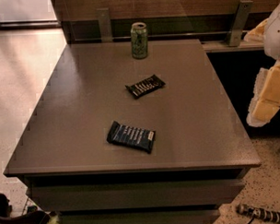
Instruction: Move rxbar blueberry near green can
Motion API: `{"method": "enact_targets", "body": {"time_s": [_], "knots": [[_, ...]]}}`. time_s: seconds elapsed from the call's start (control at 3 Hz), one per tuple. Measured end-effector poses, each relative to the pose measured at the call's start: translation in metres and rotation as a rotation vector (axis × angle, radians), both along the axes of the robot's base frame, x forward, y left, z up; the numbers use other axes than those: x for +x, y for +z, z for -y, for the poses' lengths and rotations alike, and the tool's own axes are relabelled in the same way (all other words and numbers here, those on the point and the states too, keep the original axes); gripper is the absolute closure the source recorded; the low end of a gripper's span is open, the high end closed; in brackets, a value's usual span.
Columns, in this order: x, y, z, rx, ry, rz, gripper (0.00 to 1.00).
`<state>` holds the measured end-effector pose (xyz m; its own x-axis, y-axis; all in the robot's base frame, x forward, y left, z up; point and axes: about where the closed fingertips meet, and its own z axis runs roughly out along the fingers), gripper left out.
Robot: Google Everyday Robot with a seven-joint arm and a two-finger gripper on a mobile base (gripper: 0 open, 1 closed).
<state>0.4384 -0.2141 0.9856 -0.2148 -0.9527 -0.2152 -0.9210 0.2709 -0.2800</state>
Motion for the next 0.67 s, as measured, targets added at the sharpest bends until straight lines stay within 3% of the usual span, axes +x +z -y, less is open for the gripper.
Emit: {"method": "enact_targets", "body": {"time_s": [0.33,0.67], "knots": [[0.0,0.0001,0.0,0.0,0.0,0.0,0.0],[0.0036,-0.004,-0.0073,0.065,-0.011,0.008,0.0]]}}
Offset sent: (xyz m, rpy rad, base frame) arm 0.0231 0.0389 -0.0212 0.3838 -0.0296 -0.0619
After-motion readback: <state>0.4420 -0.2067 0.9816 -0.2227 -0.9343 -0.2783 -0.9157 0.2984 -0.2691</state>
